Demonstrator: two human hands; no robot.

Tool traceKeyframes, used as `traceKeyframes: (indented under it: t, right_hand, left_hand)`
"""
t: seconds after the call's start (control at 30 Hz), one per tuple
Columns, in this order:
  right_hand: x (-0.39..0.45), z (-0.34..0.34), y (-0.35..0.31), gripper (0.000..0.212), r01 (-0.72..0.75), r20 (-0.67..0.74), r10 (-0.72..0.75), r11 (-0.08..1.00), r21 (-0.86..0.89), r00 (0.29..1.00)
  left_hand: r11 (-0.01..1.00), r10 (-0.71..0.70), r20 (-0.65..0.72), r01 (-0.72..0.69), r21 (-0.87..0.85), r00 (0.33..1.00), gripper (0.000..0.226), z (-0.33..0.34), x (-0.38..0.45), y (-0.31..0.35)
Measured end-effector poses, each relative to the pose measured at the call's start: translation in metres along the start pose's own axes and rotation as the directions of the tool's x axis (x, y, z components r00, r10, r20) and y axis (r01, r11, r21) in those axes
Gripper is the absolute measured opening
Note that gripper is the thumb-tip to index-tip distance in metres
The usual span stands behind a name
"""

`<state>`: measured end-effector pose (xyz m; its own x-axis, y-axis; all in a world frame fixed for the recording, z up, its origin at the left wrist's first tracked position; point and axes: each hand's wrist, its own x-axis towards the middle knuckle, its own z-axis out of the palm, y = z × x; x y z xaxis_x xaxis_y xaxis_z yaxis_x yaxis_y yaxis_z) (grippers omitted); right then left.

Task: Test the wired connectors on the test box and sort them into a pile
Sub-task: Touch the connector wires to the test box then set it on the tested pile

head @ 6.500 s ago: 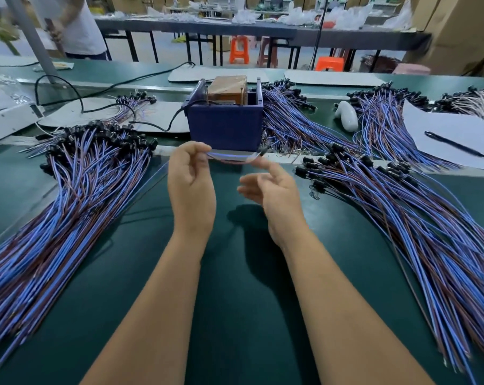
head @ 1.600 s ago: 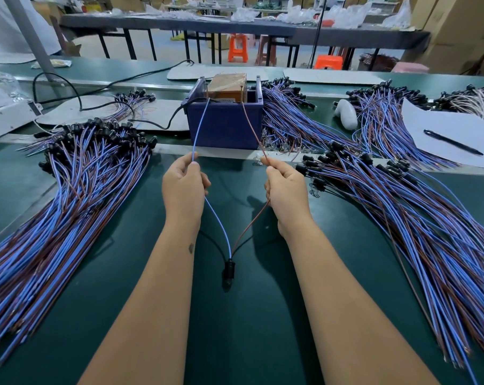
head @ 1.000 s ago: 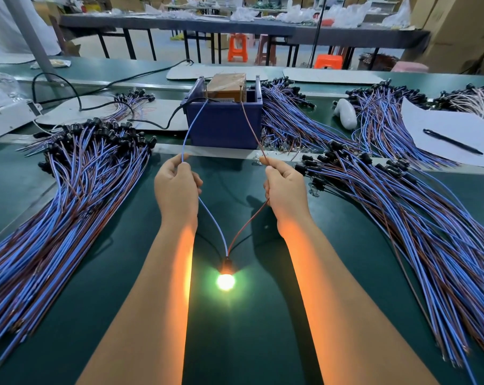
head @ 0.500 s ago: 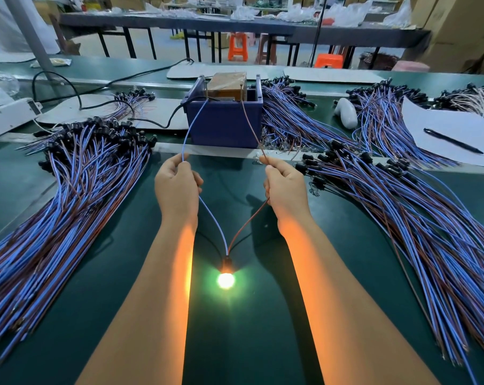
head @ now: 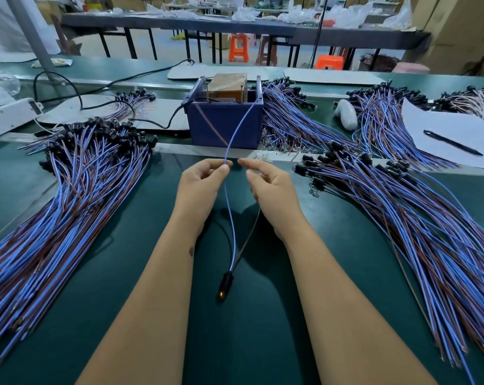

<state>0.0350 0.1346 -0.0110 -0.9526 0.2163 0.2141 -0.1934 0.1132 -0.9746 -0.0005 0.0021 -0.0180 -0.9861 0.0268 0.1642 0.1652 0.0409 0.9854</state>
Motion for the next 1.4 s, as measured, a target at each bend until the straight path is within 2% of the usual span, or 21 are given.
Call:
traceKeyframes:
  t: [0.07, 0.17, 0.3, 0.4, 0.47, 0.57, 0.63, 0.7, 0.8, 0.9, 0.97, 1.03, 1.1, 1.17, 1.2, 1.27, 1.33, 1.4]
  right_hand:
    - [-0.001, 0.002, 0.000, 0.027, 0.037, 0.033, -0.036, 0.998, -0.051, 0.999]
    - [-0.002, 0.003, 0.000, 0.029, 0.075, 0.070, -0.069, 0.993, -0.087, 0.995]
    - [-0.004, 0.004, -0.003, 0.027, 0.063, 0.136, -0.060, 0.998, -0.019, 0.989]
    - [-0.002, -0.001, -0.003, 0.033, -0.012, 0.151, 0.006, 0.999, 0.037, 0.988]
    - [-0.002, -0.003, -0.002, 0.048, 0.019, 0.193, -0.006, 0.998, -0.067, 0.981]
    - [-0.005, -0.002, -0.002, 0.075, 0.111, 0.324, -0.051, 0.980, -0.167, 0.945]
    - [-0.006, -0.001, -0.002, 0.071, 0.124, 0.348, -0.079, 0.986, -0.110, 0.934]
    - [-0.006, -0.003, -0.004, 0.054, 0.088, 0.319, -0.092, 0.996, 0.030, 0.943]
    - [-0.006, -0.007, -0.005, 0.028, 0.068, 0.230, -0.092, 0.992, 0.111, 0.969]
    - [-0.002, -0.009, -0.004, 0.030, -0.039, 0.132, -0.005, 0.945, 0.325, 0.991]
    - [0.001, -0.013, -0.004, 0.034, -0.033, 0.045, 0.014, 0.897, 0.440, 0.999]
    - [0.004, -0.021, -0.004, 0.038, 0.005, -0.021, 0.008, 0.837, 0.547, 1.000]
    - [0.007, -0.028, -0.003, 0.040, 0.031, -0.079, 0.023, 0.781, 0.624, 0.997]
    - [0.009, -0.035, -0.004, 0.038, 0.038, -0.160, 0.084, 0.772, 0.635, 0.984]
    - [0.010, -0.039, -0.004, 0.037, 0.037, -0.205, 0.109, 0.800, 0.599, 0.973]
    - [0.011, -0.047, -0.004, 0.036, 0.011, -0.248, 0.113, 0.894, 0.448, 0.962]
    - [0.010, -0.055, -0.007, 0.035, -0.035, -0.219, 0.091, 0.968, 0.248, 0.971]
    - [0.008, -0.069, -0.014, 0.033, -0.066, -0.182, 0.056, 0.997, -0.047, 0.982]
  left_hand:
    - [0.999, -0.009, 0.063, 0.011, -0.037, 0.998, 0.007, 0.004, -0.002, 0.002]
    - [0.999, -0.027, 0.062, 0.029, -0.032, 0.998, 0.008, 0.008, -0.004, 0.004]
    - [0.996, -0.061, 0.046, 0.064, -0.064, 0.997, 0.007, 0.009, -0.003, 0.006]
    - [0.940, -0.115, 0.065, 0.130, -0.314, 0.991, 0.010, 0.005, -0.002, 0.010]
    - [0.841, -0.142, 0.082, 0.164, -0.516, 0.986, 0.010, 0.000, -0.002, 0.013]
    - [0.775, -0.158, 0.061, 0.162, -0.611, 0.986, 0.013, -0.003, -0.002, 0.014]
    - [0.775, -0.170, 0.021, 0.147, -0.615, 0.985, 0.015, -0.003, -0.003, 0.013]
    - [0.752, -0.181, -0.007, 0.133, -0.646, 0.983, 0.017, -0.003, -0.002, 0.013]
    - [0.721, -0.185, -0.016, 0.125, -0.682, 0.983, 0.015, -0.003, -0.002, 0.013]
    - [0.681, -0.230, -0.035, 0.135, -0.720, 0.973, 0.011, -0.006, -0.002, 0.013]
    - [0.676, -0.241, -0.041, 0.138, -0.724, 0.970, 0.013, -0.010, -0.002, 0.014]
    - [0.745, -0.218, 0.000, 0.167, -0.645, 0.976, 0.019, -0.012, -0.004, 0.015]
    - [0.925, -0.131, 0.071, 0.148, -0.350, 0.989, 0.017, -0.009, -0.012, 0.016]
    - [0.999, -0.002, 0.221, 0.012, -0.042, 0.975, 0.013, 0.004, -0.024, 0.018]
    - [0.999, 0.032, 0.331, -0.044, 0.030, 0.943, 0.015, 0.012, -0.030, 0.019]
    - [0.993, 0.017, 0.556, -0.080, 0.088, 0.831, 0.023, 0.026, -0.042, 0.020]
    - [0.977, 0.005, 0.690, -0.152, 0.152, 0.724, 0.034, 0.033, -0.046, 0.019]
    - [0.958, 0.021, 0.693, -0.212, 0.191, 0.720, 0.047, 0.034, -0.043, 0.017]
